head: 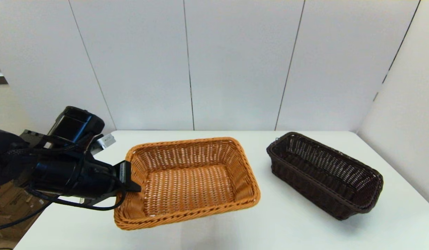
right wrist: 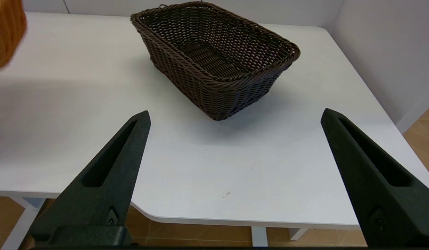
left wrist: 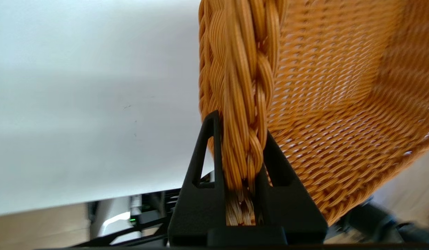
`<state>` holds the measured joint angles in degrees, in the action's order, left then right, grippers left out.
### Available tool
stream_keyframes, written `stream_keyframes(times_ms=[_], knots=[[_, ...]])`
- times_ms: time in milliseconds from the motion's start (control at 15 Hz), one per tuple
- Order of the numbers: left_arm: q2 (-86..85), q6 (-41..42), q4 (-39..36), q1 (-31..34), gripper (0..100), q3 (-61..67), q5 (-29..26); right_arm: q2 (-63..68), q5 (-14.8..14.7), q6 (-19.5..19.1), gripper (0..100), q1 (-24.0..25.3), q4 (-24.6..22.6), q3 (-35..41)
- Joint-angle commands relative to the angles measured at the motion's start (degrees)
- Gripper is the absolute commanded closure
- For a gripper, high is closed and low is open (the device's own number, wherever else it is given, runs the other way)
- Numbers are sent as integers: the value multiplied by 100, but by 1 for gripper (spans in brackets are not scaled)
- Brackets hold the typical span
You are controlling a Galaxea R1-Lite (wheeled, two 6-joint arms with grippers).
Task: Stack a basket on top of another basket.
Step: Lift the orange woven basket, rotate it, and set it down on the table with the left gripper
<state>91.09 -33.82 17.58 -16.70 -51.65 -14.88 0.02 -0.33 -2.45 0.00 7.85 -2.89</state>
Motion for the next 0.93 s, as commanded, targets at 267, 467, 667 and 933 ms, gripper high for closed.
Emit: stream_keyframes(times_ms=[267,467,667,933], knots=[[1130,367,18,-88,100,-715,-41,-11,-2,-10,0,0,6,-1],[1587,297,18,-114,100,-1207,-67,-11,7,-10,0,0,6,-1],[1913,86,0,-430,100,-1427,-58,-11,7,-10,0,0,6,-1],[2378,-81,-9,-589,100,-1734,-58,-11,-2,-1,0,0,6,-1]])
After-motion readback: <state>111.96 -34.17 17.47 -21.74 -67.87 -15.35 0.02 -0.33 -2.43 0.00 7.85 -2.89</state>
